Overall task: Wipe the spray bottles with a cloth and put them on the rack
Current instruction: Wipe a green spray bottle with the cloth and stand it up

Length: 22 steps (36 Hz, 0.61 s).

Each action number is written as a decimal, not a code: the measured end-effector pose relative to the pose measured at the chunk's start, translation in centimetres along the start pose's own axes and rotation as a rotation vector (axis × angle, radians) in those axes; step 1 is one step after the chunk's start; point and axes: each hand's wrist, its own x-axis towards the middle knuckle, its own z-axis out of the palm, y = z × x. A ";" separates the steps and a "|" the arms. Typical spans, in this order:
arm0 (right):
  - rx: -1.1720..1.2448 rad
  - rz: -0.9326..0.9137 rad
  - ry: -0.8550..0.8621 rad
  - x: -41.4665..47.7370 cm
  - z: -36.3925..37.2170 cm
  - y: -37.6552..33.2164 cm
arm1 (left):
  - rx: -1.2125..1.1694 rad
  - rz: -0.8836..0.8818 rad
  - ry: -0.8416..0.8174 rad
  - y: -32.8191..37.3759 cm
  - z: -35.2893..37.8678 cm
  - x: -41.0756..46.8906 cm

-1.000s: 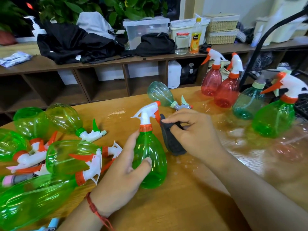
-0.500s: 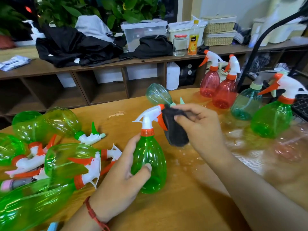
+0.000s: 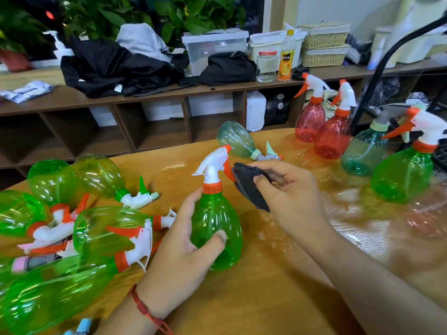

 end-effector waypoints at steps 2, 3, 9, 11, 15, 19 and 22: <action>0.045 -0.006 0.004 -0.3 0.2 -0.4 | 0.016 0.025 0.101 -0.3 0.1 0.3; 0.070 -0.001 -0.015 -0.5 0.3 -0.5 | 0.046 0.038 0.156 -0.5 0.2 0.5; 0.156 0.000 -0.182 -1.5 1.4 -1.1 | 0.254 0.079 0.267 -0.9 0.2 0.9; 0.135 0.004 -0.174 -1.5 1.5 -0.7 | 0.220 0.088 0.187 -0.7 0.3 0.6; 0.116 0.054 -0.165 -1.2 1.3 -0.2 | 0.196 0.085 0.014 -0.2 -0.5 0.1; 0.111 0.119 -0.157 -1.0 1.2 0.4 | 0.207 0.093 0.016 -0.4 -0.8 0.3; 0.162 0.106 -0.129 -0.7 1.1 0.5 | 0.259 0.110 0.090 -0.7 -0.5 0.5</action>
